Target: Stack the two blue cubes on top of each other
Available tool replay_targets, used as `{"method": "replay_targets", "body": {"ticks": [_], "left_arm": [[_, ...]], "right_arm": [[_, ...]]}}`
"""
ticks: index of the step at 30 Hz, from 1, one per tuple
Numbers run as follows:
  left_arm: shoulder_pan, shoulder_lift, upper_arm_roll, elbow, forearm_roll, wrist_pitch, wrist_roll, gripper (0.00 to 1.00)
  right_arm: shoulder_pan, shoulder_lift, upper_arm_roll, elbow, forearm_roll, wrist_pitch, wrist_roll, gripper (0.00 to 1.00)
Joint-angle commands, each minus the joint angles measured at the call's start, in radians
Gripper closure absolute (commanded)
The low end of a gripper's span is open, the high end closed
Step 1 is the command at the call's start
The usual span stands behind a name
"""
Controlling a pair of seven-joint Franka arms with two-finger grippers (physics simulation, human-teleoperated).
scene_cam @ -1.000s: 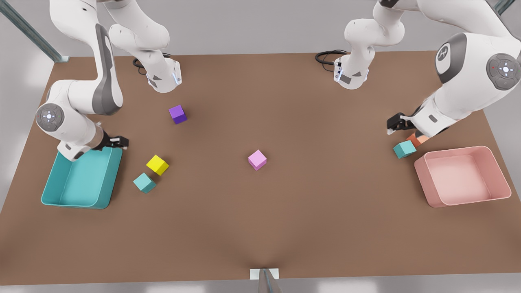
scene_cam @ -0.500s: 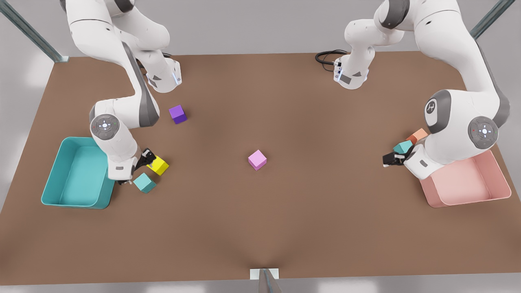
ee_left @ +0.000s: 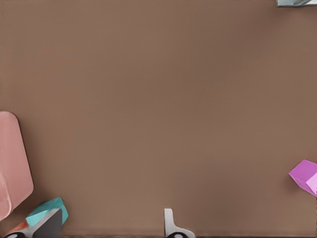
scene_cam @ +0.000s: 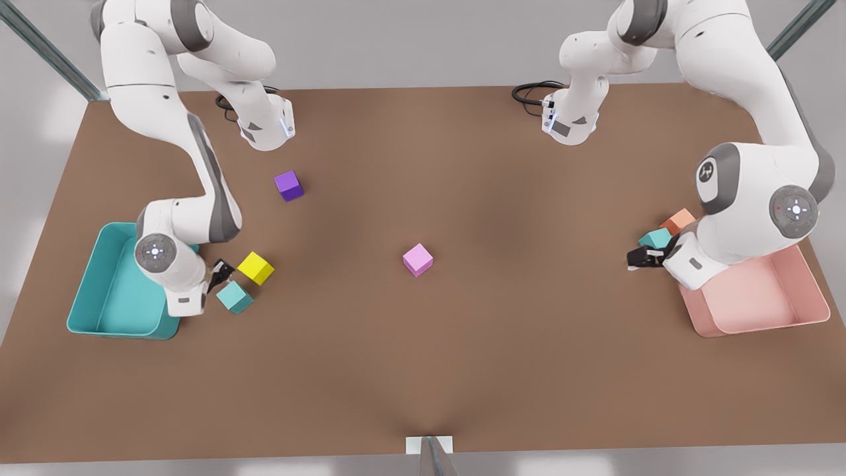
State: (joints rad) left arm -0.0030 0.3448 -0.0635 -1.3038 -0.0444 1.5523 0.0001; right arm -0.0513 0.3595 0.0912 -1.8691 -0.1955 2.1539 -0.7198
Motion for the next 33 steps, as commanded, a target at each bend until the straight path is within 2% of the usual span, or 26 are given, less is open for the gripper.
{"method": "replay_targets", "body": {"ticks": [1, 4, 16, 33], "left_arm": [[0.001, -0.032, -0.002, -0.002, 0.000, -0.104, -0.002, 0.00], [0.009, -0.046, -0.002, -0.009, 0.000, -0.144, 0.003, 0.00], [0.001, 0.019, -0.002, -0.022, 0.015, -0.072, -0.003, 0.00], [-0.005, 0.011, -0.002, -0.022, 0.015, -0.081, -0.008, 0.00]], "right_arm": [[-0.002, 0.006, -0.008, -0.007, 0.041, -0.043, -0.010, 0.00], [-0.004, 0.030, -0.008, -0.016, 0.068, -0.042, -0.009, 0.00], [-0.004, 0.107, -0.024, -0.012, 0.107, 0.012, -0.007, 0.00], [0.002, 0.153, -0.050, -0.010, 0.107, 0.073, -0.018, 0.00]]}}
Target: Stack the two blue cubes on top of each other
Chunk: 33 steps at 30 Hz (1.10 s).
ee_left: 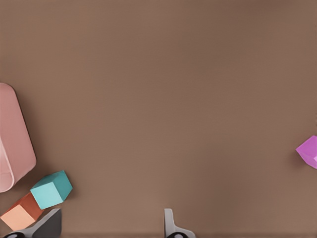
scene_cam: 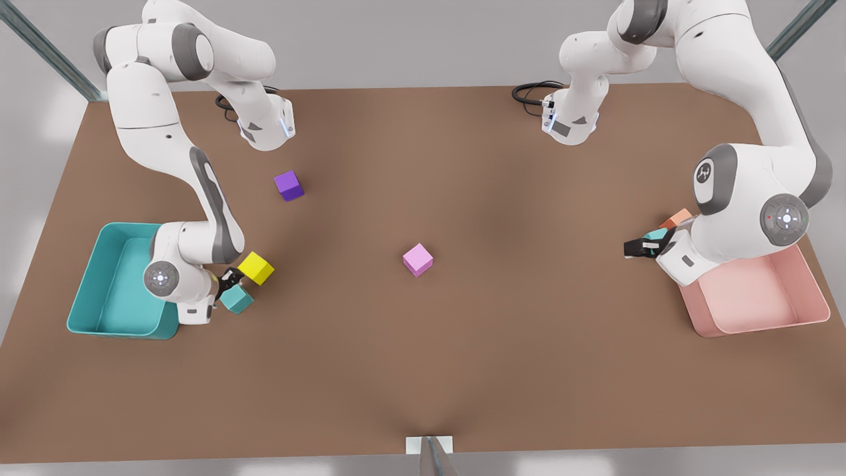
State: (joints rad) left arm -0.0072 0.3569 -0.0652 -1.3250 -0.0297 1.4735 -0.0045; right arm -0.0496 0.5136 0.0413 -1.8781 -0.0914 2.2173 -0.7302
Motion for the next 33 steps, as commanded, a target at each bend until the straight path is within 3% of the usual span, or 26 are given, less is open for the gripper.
{"method": "replay_targets", "body": {"ticks": [1, 10, 12, 14, 15, 17, 18, 24, 26, 30, 33], "left_arm": [[0.000, -0.001, -0.001, 0.000, 0.001, -0.001, -0.003, 0.00], [0.007, -0.006, 0.001, 0.000, 0.004, 0.001, -0.003, 0.00], [0.015, -0.015, 0.004, 0.000, 0.119, -0.002, -0.003, 0.00], [0.116, -0.029, 0.007, 0.000, 0.134, 0.048, -0.005, 0.00], [0.138, -0.070, 0.007, -0.046, 0.134, 0.062, -0.005, 0.00], [0.228, -0.415, -0.013, -0.545, 0.132, 0.379, -0.002, 0.00], [0.257, -0.493, -0.015, -0.611, 0.132, 0.373, -0.002, 0.00], [0.242, -0.325, -0.025, -0.658, 0.116, 0.558, -0.015, 0.00], [0.254, -0.337, -0.045, -0.752, 0.116, 0.666, -0.015, 0.00], [0.268, -0.375, -0.053, -0.818, 0.131, 0.691, 0.014, 0.00], [0.403, -0.325, -0.054, -0.791, 0.117, 0.671, 0.073, 0.00]], "right_arm": [[0.002, 0.000, 0.000, -0.001, 0.002, 0.012, -0.009, 0.00], [-0.004, 0.011, 0.000, -0.004, 0.001, 0.012, -0.012, 0.00], [-0.004, 0.010, 0.002, -0.009, 0.002, 0.008, -0.012, 0.00], [-0.003, 0.009, 0.002, -0.009, 0.002, 0.008, -0.012, 0.00], [-0.003, 0.010, 0.002, -0.009, 0.002, 0.007, -0.012, 0.00], [-0.003, 0.011, 0.002, -0.013, 0.002, 0.008, -0.012, 0.00], [-0.003, 0.013, 0.002, -0.013, 0.002, 0.010, -0.012, 0.00], [0.002, 0.028, 0.002, -0.013, 0.002, 0.021, -0.012, 0.00], [0.000, 0.043, 0.002, -0.013, 0.002, 0.050, -0.014, 0.00], [0.000, 0.056, 0.002, -0.012, 0.002, 0.059, -0.014, 0.00], [0.002, 0.077, 0.002, -0.009, 0.002, 0.074, -0.012, 0.00]]}}
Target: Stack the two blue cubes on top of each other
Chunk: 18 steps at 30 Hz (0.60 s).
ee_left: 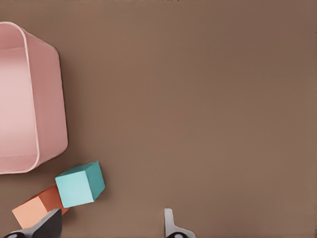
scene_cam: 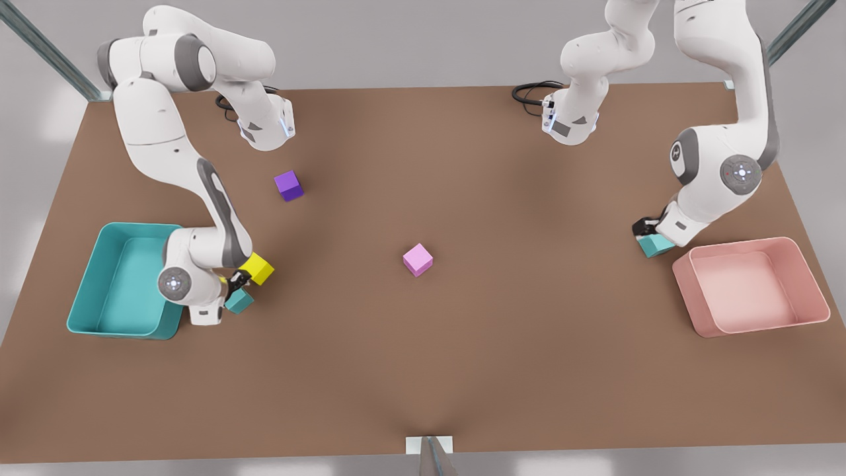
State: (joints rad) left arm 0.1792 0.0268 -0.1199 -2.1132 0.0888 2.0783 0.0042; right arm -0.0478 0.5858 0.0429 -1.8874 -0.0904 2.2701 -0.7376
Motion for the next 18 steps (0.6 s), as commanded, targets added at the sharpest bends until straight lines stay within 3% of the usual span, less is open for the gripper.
{"method": "replay_targets", "body": {"ticks": [1, 2, 4, 5, 6, 12, 14, 16, 18], "left_arm": [[0.246, 0.093, 0.002, 0.123, -0.044, -0.042, 0.120, 0.00], [0.250, 0.134, 0.003, 0.205, -0.090, -0.124, 0.146, 0.00], [0.267, 0.127, 0.005, 0.200, -0.081, -0.096, 0.155, 0.00], [0.273, 0.127, 0.005, 0.196, -0.077, -0.087, 0.161, 0.00], [0.273, 0.113, 0.005, 0.179, -0.072, -0.087, 0.163, 0.00], [0.263, 0.081, -0.020, 0.173, -0.069, -0.081, 0.172, 0.00], [0.241, 0.082, -0.070, 0.206, -0.072, -0.036, 0.129, 0.00], [0.253, 0.130, -0.070, 0.387, -0.078, -0.220, 0.122, 0.00], [0.230, 0.163, 0.069, 0.398, -0.112, -0.215, 0.290, 0.00]], "right_arm": [[0.000, 0.005, 0.000, 0.001, 0.001, 0.022, -0.005, 0.00], [-0.001, 0.005, 0.000, 0.001, 0.001, 0.022, -0.005, 0.00], [-0.003, 0.005, 0.000, 0.002, 0.001, 0.022, -0.006, 0.00], [-0.001, 0.005, 0.000, 0.004, 0.001, 0.020, -0.006, 0.11], [-0.001, 0.005, 0.000, 0.005, 0.001, 0.019, -0.005, 0.33], [-0.004, 0.005, 0.000, 0.008, 0.001, 0.016, -0.012, 0.59], [-0.006, -0.003, -0.002, 0.025, 0.000, 0.003, -0.029, 0.61], [-0.006, -0.012, -0.002, 0.056, 0.000, -0.056, -0.048, 0.62], [-0.007, -0.023, -0.002, 0.080, 0.000, -0.089, -0.069, 0.62]]}}
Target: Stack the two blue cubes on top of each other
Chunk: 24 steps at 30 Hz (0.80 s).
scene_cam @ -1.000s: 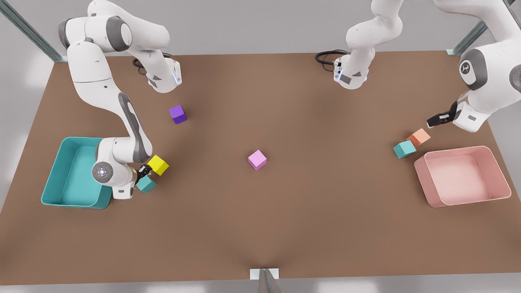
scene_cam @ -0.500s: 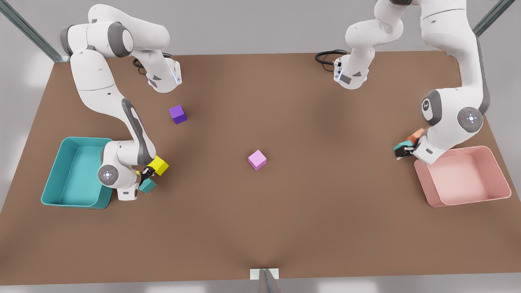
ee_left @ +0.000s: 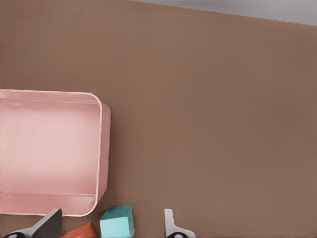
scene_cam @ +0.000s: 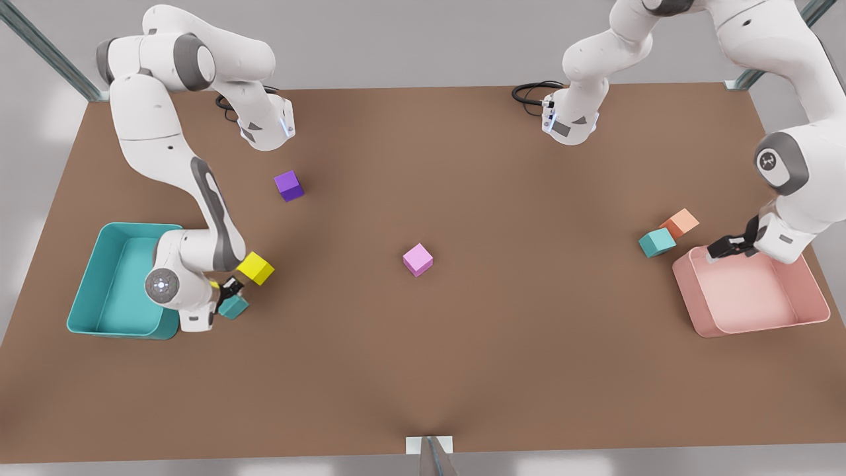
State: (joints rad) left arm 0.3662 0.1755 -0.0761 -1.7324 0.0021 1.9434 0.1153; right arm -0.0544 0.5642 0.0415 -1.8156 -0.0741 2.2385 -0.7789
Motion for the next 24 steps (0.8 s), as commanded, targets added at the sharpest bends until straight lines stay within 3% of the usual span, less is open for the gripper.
{"method": "replay_targets", "body": {"ticks": [1, 4, 6, 8, 10, 11, 15, 17, 21, 22, 24], "left_arm": [[0.005, 0.009, 0.105, 0.010, -0.025, -0.069, 0.196, 0.00], [0.003, -0.007, 0.141, -0.047, -0.024, -0.017, 0.239, 0.00], [-0.007, -0.022, 0.119, -0.090, -0.025, -0.024, 0.236, 0.00], [-0.013, -0.021, 0.081, -0.122, -0.028, -0.020, 0.199, 0.00], [-0.013, -0.037, 0.062, -0.170, -0.028, -0.024, 0.170, 0.00], [-0.015, -0.041, 0.062, -0.185, -0.030, -0.024, 0.168, 0.01], [-0.012, -0.085, 0.062, -0.256, -0.030, -0.014, 0.153, 0.00], [-0.004, -0.091, 0.072, -0.355, -0.030, 0.118, 0.153, 0.01], [-0.006, -0.091, 0.047, -0.466, -0.030, 0.298, 0.060, 0.01], [-0.006, -0.085, 0.042, -0.466, -0.030, 0.304, 0.015, 0.01], [-0.007, -0.080, 0.032, -0.464, -0.030, 0.302, -0.141, 0.01]], "right_arm": [[0.008, -0.027, 0.001, 0.031, -0.016, -0.108, -0.023, 0.62], [0.034, -0.053, 0.017, 0.239, -0.016, -0.376, -0.028, 0.64], [0.053, -0.078, 0.081, 0.367, -0.019, -0.494, -0.030, 0.64], [0.111, -0.089, 0.129, 0.455, -0.016, -0.539, -0.017, 0.64], [0.197, -0.095, 0.277, 0.461, -0.023, -0.516, 0.133, 0.64], [0.289, -0.083, 0.282, 0.495, -0.026, -0.479, 0.181, 0.64], [0.636, 0.075, 0.268, 0.694, -0.032, -0.306, 0.417, 0.66], [0.755, 0.143, 0.204, 0.737, -0.032, -0.180, 0.478, 0.68], [0.857, 0.299, 0.129, 0.814, -0.032, -0.014, 0.547, 0.68], [0.909, 0.336, 0.058, 0.815, -0.030, 0.046, 0.567, 0.68], [0.915, 0.425, 0.041, 0.880, -0.032, 0.092, 0.581, 0.69]]}}
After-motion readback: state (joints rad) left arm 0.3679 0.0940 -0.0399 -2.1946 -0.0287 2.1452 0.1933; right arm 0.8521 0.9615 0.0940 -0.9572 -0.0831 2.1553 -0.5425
